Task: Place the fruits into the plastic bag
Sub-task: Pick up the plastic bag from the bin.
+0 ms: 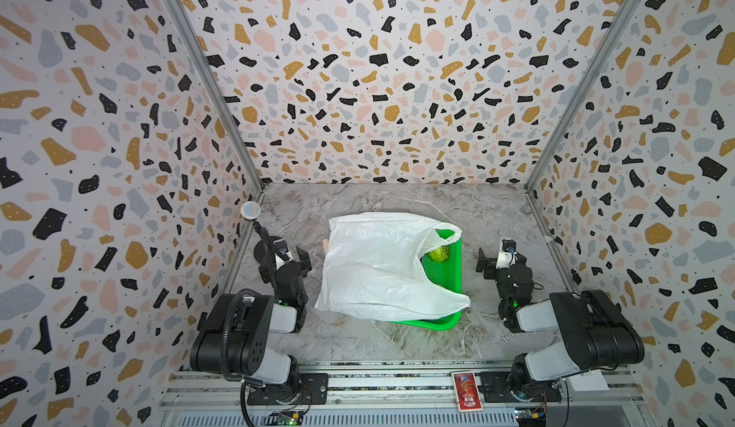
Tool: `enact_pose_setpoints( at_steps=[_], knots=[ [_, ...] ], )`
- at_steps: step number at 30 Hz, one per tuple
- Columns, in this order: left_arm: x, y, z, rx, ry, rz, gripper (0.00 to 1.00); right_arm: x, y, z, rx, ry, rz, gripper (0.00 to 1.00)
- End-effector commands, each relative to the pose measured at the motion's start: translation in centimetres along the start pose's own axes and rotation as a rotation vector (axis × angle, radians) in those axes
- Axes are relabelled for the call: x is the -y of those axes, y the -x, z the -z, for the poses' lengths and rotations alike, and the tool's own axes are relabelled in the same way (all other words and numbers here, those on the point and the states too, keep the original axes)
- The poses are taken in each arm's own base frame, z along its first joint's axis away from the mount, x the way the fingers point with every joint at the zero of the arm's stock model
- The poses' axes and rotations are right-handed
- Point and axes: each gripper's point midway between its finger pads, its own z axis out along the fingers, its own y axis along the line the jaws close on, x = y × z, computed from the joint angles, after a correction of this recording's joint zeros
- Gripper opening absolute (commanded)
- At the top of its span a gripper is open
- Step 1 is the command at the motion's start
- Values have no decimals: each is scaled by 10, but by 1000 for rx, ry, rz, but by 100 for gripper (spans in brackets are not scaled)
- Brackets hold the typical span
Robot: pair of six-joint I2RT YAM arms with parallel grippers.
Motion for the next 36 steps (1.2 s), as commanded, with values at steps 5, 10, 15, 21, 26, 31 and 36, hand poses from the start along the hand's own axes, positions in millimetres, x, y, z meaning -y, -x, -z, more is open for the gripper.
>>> enact_pose_setpoints(
  at_steps=[5,10,15,21,26,31,36],
  knots=[
    [15,33,-27,-102,-13,7,100,-11,31,-16,-86,55,21,55],
    [39,25,-52,-287,-37,59,100,-3,53,-2,-57,-63,-128,35],
    [54,31,-42,-303,-85,133,100,-4,57,16,-103,-80,-324,35],
    [93,49,-13,-316,-199,95,99,-5,31,33,-202,-103,-438,46],
    [170,75,52,-295,-418,18,99,11,24,42,-189,-183,-387,57],
    [238,122,125,-248,-616,-30,99,27,37,49,-143,-248,-371,63],
    [308,133,185,-295,-773,-155,99,17,27,43,-199,-218,-407,64]
  ],
)
